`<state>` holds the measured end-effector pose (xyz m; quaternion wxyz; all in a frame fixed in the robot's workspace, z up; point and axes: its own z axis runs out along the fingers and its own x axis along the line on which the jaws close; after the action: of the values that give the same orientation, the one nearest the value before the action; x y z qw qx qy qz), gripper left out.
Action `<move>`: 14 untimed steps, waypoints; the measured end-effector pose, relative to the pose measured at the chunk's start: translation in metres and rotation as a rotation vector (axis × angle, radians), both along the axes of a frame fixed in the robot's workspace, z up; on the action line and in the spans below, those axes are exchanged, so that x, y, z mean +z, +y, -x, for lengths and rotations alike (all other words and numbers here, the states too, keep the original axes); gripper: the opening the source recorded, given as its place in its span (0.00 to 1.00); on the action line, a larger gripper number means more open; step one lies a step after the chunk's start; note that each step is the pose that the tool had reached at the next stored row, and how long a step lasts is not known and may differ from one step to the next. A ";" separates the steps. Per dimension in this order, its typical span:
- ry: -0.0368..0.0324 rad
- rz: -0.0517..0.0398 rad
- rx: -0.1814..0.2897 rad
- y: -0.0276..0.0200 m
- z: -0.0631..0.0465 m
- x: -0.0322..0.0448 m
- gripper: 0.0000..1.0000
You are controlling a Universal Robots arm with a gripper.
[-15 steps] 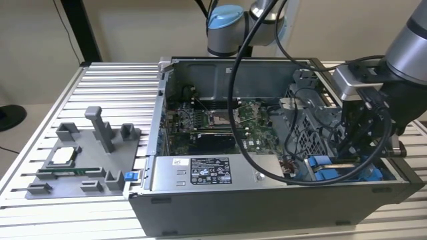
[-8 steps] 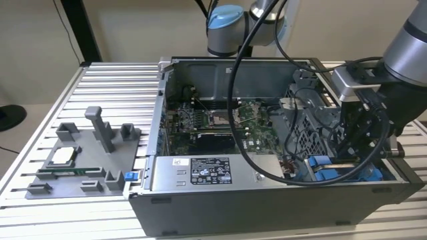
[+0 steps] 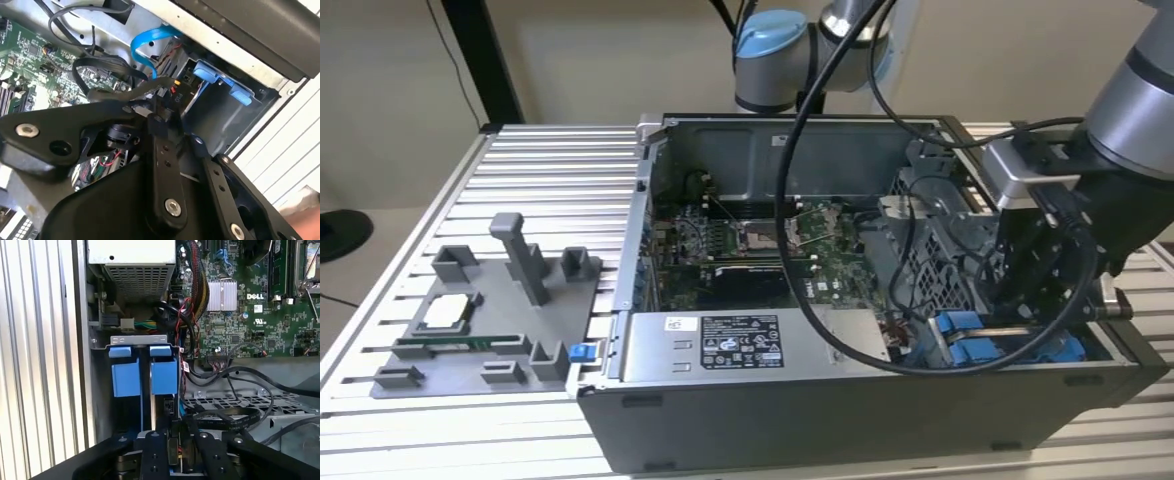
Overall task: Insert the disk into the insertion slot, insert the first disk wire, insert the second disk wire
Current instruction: 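Insert the second disk wire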
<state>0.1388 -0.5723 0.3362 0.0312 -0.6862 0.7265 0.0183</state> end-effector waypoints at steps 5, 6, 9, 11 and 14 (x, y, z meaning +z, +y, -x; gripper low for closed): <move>0.0002 0.0002 0.000 0.0000 0.000 0.0220 0.00; 0.0001 0.0000 0.000 -0.0001 0.000 0.0266 0.00; 0.0001 0.0001 0.000 -0.0001 0.000 0.0401 0.00; 0.0001 0.0002 0.000 -0.0001 0.000 0.0495 0.00; 0.0001 0.0003 0.000 -0.0001 0.000 0.0626 0.00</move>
<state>0.1387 -0.5724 0.3989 0.0310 -0.6861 0.7266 0.0182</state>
